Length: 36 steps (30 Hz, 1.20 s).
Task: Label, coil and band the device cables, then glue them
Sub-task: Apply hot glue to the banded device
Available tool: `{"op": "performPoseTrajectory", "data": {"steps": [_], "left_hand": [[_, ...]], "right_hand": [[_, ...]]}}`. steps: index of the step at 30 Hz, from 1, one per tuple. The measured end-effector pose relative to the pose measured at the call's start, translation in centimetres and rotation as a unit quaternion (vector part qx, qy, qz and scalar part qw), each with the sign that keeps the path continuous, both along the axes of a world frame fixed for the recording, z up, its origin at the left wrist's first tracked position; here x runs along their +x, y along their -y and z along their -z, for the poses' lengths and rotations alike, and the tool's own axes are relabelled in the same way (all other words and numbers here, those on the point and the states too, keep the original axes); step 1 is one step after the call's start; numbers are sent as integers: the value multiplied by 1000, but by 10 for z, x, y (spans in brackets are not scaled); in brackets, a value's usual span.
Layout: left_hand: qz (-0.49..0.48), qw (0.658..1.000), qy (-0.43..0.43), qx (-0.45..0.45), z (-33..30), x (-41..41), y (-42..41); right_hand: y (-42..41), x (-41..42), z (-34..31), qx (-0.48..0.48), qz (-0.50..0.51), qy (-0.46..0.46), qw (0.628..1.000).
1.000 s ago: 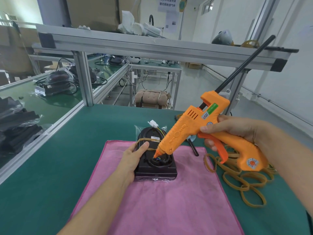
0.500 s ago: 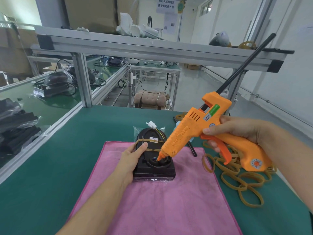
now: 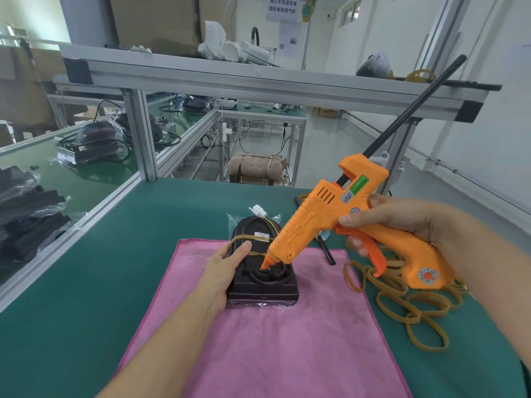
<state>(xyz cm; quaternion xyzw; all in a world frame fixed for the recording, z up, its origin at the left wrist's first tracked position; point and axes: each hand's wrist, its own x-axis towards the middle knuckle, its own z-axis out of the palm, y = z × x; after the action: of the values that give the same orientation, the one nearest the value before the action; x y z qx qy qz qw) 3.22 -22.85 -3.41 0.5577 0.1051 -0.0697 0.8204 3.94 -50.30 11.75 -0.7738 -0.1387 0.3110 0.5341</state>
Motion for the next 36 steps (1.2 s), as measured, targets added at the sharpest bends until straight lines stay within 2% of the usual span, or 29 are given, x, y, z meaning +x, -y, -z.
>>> {"op": "performPoseTrajectory", "data": {"steps": [36], "left_hand": [[-3, 1000, 5, -10, 4, 2, -1]], "right_hand": [[7, 0, 5, 7, 18, -8, 1000]]}}
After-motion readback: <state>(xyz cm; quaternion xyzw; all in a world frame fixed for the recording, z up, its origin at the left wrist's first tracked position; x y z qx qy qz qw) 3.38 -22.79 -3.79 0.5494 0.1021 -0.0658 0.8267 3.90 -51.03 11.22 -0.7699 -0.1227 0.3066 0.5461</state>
